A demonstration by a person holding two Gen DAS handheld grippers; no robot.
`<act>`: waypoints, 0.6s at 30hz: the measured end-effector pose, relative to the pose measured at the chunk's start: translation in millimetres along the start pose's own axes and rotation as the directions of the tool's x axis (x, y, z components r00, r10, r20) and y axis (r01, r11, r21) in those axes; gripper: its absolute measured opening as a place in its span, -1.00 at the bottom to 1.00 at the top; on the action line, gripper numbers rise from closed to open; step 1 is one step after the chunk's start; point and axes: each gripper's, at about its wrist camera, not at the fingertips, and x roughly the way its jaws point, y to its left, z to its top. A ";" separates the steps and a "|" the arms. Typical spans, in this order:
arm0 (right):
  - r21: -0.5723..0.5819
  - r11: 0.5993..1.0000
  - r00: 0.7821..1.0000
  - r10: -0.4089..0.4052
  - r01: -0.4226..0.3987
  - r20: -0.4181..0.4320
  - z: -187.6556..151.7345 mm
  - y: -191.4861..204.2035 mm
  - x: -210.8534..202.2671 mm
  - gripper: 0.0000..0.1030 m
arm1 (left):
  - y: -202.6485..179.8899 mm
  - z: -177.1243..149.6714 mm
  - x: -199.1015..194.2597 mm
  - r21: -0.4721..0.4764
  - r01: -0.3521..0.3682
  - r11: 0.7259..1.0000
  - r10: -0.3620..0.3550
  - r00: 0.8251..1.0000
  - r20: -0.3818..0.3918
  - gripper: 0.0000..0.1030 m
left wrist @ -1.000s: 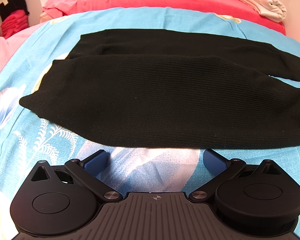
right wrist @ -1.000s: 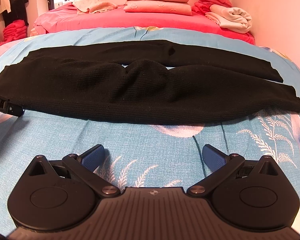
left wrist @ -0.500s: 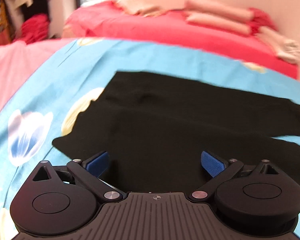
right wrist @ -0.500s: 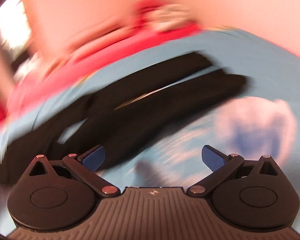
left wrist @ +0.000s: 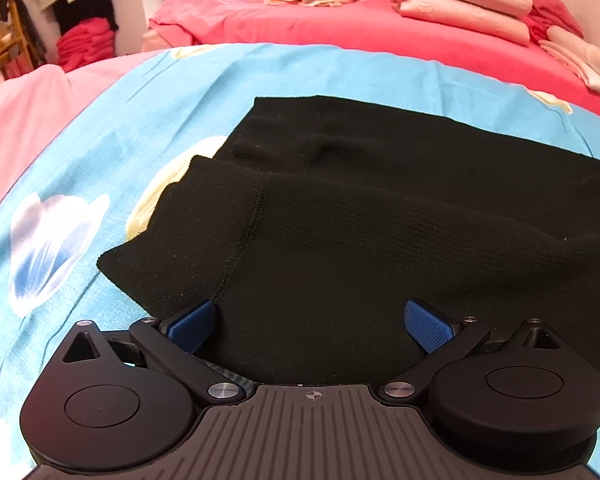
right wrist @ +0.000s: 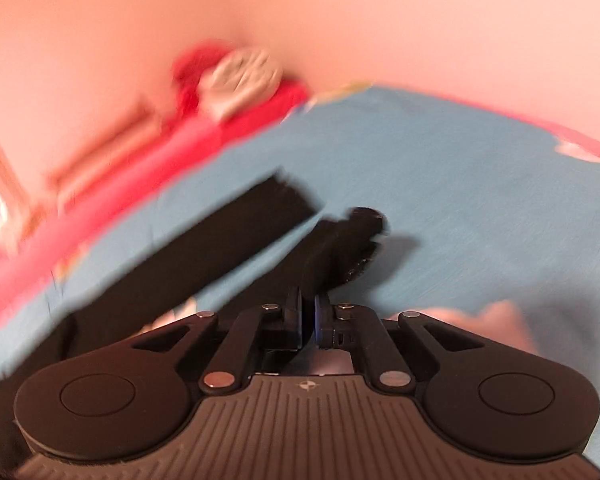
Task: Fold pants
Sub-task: 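Grasp a black pant leg hem with the right tool and lift it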
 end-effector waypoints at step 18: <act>-0.666 0.703 0.963 0.254 -0.250 -0.093 -110.6 177.6 -84.1 0.66 | 46.7 -1.8 -28.8 -0.078 -0.068 0.995 0.076 0.993 0.095 1.00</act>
